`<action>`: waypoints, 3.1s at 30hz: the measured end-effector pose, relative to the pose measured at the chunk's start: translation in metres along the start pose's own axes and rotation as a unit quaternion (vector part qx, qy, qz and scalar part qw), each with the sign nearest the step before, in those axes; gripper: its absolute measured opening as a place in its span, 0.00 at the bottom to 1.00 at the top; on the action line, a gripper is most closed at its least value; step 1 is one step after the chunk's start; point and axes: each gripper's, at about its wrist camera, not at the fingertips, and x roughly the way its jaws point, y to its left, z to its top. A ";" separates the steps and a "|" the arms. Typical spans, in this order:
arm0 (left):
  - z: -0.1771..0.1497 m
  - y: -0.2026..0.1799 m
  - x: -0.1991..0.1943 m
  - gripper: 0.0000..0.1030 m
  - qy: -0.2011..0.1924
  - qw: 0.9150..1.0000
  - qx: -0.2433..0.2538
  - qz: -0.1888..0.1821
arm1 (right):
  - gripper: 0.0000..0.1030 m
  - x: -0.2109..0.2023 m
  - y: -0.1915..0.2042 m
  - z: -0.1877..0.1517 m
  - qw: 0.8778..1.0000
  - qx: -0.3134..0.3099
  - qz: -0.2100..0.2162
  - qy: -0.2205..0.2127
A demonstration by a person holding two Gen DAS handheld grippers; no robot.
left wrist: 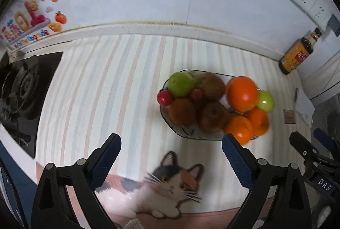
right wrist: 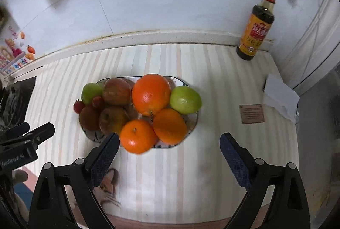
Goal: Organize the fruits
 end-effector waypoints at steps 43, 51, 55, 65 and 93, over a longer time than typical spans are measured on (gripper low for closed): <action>-0.181 -0.002 -0.269 0.95 -0.213 0.975 0.053 -0.013 | 0.96 -0.326 0.010 -0.205 0.981 0.013 0.006 -0.194; -0.184 0.000 -0.274 0.95 -0.219 0.975 0.040 -0.005 | 0.97 -0.334 0.015 -0.207 0.980 0.000 0.021 -0.200; -0.176 -0.001 -0.268 0.95 -0.214 0.976 0.032 0.004 | 0.97 -0.329 0.013 -0.200 0.980 -0.001 0.019 -0.197; -0.134 0.000 -0.224 1.00 -0.184 0.982 0.014 0.030 | 0.97 -0.276 -0.001 -0.145 0.985 -0.007 0.023 -0.172; -0.079 -0.022 -0.163 1.00 -0.136 0.989 0.018 0.060 | 0.97 -0.183 -0.004 -0.077 0.994 -0.018 0.018 -0.109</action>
